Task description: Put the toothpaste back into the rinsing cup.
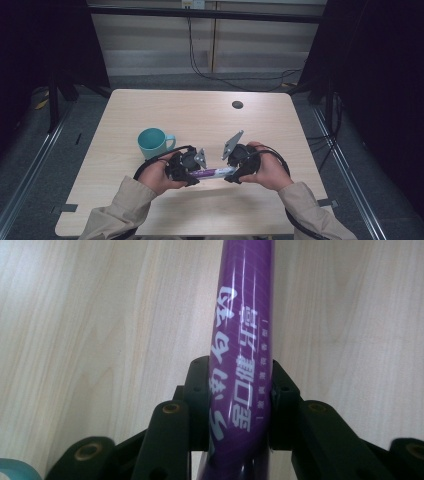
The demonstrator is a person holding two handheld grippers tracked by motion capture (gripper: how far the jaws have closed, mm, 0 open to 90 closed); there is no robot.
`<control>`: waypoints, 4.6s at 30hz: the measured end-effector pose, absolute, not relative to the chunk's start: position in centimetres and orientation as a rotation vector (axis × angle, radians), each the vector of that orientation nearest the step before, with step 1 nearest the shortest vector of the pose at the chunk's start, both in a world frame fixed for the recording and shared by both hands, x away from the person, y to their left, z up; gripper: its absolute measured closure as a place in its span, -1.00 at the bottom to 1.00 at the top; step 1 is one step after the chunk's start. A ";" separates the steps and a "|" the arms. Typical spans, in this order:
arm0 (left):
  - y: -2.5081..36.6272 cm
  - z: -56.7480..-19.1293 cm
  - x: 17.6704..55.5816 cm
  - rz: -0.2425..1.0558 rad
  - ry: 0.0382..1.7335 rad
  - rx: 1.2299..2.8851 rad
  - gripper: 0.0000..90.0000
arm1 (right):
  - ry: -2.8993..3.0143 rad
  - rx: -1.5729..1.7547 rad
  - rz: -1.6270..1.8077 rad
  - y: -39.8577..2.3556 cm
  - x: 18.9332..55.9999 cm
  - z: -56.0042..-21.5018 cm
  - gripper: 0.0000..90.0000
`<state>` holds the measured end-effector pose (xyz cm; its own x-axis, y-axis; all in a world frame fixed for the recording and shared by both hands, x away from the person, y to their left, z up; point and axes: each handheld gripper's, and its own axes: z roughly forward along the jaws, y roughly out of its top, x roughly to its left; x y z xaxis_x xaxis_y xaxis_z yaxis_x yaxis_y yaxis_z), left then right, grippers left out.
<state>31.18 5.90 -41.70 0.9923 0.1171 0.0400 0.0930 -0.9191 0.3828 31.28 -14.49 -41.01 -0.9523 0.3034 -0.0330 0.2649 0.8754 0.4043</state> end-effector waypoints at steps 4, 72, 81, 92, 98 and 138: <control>5.8 -41.7 31.2 0.075 0.161 2.742 0.55 | 2.948 0.458 0.602 -14.5 31.2 -41.2 0.11; 5.8 -43.0 31.7 -0.046 0.289 2.745 0.57 | 2.827 0.461 0.723 -15.8 31.7 -37.8 0.54; 6.1 -42.1 31.8 -0.017 0.349 2.684 0.59 | 2.799 0.541 0.761 -16.2 31.7 -38.8 0.01; 8.2 -41.0 32.7 0.037 0.435 2.576 0.58 | 2.784 0.737 0.835 -18.9 31.3 -43.0 -0.47; 8.9 -40.6 33.0 0.046 0.493 2.508 0.59 | 2.792 0.787 0.835 -19.5 30.8 -45.1 -0.50; 12.7 -37.9 35.3 0.277 0.740 2.161 0.58 | 2.494 0.972 1.083 -22.6 28.3 -51.1 -0.74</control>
